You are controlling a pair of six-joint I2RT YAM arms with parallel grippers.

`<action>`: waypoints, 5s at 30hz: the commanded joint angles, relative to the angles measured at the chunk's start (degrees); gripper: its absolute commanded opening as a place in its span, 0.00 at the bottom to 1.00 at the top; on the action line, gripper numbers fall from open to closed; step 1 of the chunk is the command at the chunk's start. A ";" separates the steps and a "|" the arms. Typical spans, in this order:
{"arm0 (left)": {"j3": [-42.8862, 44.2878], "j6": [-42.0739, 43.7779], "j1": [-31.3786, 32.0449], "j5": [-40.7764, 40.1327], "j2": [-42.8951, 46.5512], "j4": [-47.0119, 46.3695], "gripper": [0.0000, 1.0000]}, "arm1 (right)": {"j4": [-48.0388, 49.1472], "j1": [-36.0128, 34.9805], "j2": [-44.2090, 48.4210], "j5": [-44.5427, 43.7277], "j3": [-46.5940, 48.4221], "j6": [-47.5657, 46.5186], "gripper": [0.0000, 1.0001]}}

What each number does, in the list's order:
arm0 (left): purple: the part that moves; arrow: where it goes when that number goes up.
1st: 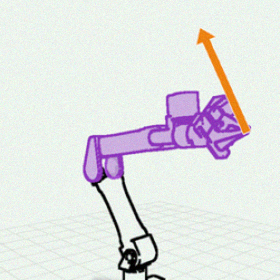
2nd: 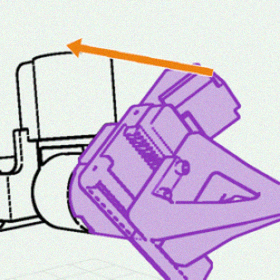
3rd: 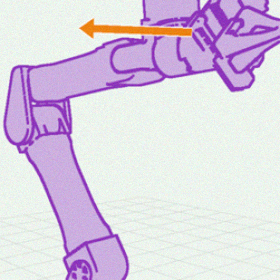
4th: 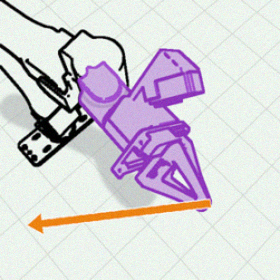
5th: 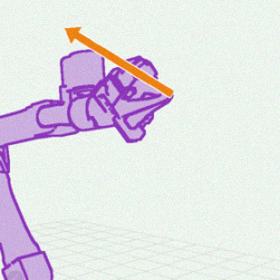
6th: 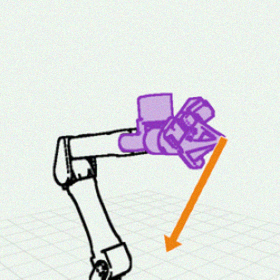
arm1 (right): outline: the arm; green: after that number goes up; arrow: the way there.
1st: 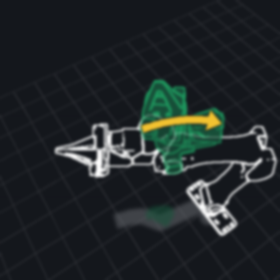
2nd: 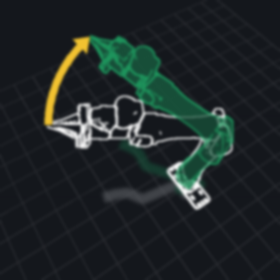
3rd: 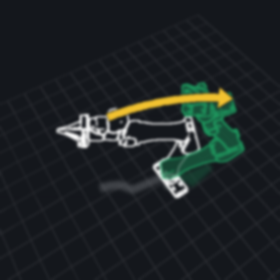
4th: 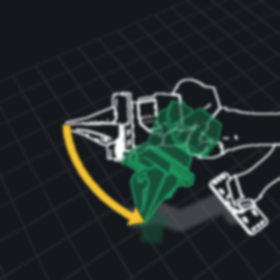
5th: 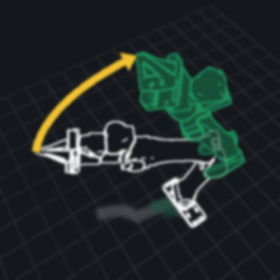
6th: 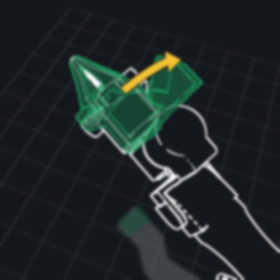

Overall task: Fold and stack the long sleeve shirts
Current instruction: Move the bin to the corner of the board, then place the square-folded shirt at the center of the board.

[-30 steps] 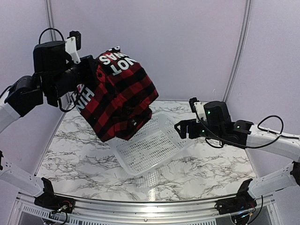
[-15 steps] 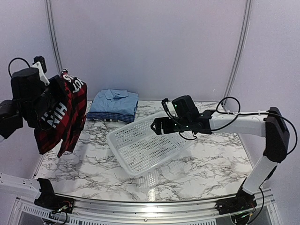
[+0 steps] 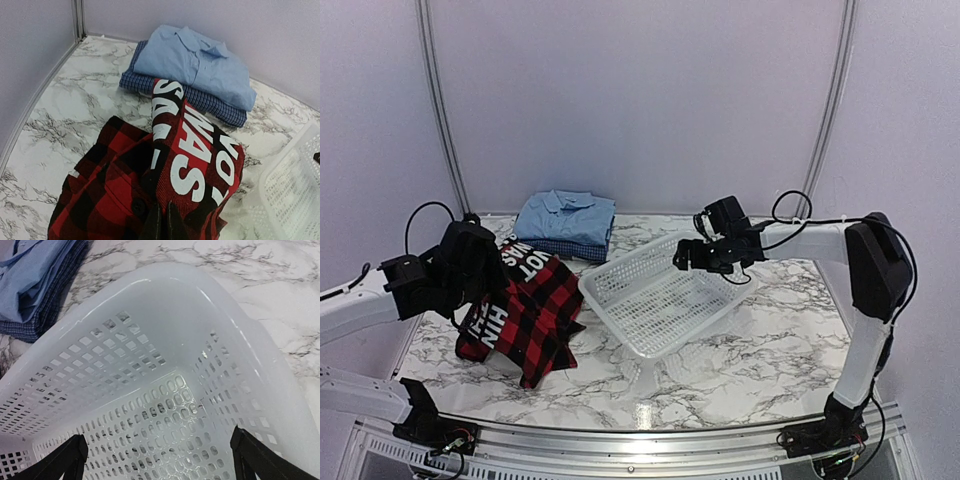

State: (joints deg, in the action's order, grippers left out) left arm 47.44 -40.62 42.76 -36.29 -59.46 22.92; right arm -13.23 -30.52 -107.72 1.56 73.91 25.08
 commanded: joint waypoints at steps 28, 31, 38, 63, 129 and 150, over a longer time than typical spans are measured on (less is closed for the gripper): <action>-13.15 -5.75 -9.29 11.48 -4.61 -8.92 0.00 | -6.28 -34.34 3.89 -5.51 7.30 5.40 0.99; -13.28 -5.12 -9.92 11.97 -4.16 -8.94 0.00 | -4.79 -35.56 1.43 -4.43 7.28 6.49 0.98; -13.86 -4.84 -10.29 12.64 -3.57 -9.01 0.00 | -3.94 -34.56 0.32 -6.87 3.44 9.51 0.99; -12.73 -3.67 -10.42 14.65 -5.59 -10.68 0.00 | -3.49 -20.20 16.91 -13.51 -10.58 10.16 0.99; 26.36 1.42 15.99 23.25 -21.07 -12.92 0.00 | -0.28 10.53 -4.25 -7.88 16.56 -6.86 0.99; 13.77 -6.01 1.04 30.22 -29.05 -14.61 0.83 | -5.04 4.96 25.60 -6.18 -8.54 -6.67 0.98</action>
State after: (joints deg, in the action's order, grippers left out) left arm 60.36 -50.17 43.09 -6.31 -93.23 8.93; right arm -16.25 -22.59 -88.58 -5.37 69.28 18.39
